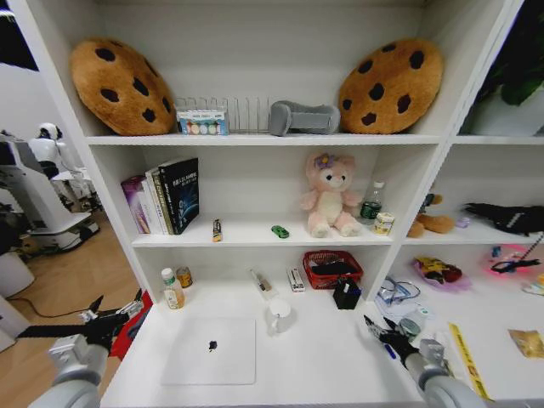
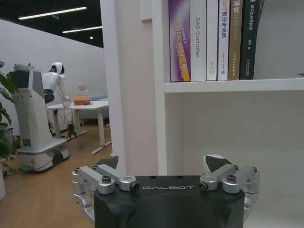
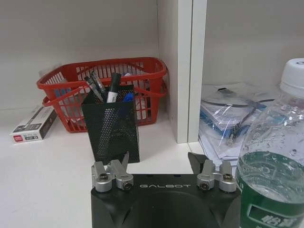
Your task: Organize the objects on the table.
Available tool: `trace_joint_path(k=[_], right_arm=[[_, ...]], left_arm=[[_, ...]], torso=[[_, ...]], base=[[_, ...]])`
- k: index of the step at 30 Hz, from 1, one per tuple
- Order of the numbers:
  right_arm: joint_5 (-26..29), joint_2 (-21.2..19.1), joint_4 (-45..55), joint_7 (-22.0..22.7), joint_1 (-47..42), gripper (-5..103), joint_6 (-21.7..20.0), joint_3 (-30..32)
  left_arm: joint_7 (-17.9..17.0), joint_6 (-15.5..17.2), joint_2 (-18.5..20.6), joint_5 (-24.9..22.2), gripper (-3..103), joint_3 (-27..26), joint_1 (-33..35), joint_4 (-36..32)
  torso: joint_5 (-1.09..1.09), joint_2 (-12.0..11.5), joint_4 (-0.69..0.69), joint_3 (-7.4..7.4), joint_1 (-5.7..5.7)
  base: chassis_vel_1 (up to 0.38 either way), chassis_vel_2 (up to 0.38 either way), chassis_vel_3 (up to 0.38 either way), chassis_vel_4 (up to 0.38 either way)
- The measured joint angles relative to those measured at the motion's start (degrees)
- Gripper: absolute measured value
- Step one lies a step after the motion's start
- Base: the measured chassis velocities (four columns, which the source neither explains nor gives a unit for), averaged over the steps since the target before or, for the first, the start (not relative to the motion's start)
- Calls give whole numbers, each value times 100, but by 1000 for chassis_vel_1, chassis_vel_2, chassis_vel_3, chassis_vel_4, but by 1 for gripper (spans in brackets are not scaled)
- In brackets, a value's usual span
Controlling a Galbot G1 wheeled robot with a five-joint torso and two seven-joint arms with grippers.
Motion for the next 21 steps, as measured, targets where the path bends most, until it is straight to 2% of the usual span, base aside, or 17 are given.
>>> trace_joint_path(k=[14,21], right_arm=[[262,-33,-324,15,251,67,-144,-265],[307,-63,-562,-100,416,58,-183,-330]], left_arm=[[-1,2,71,17,100,1,29,37],[13,2,74,37,100,26,24,74]], torso=[[0,0,-3,0,-1],[-1,0,-3,0,-1]], base=[[0,0,0,0],[0,0,0,0]])
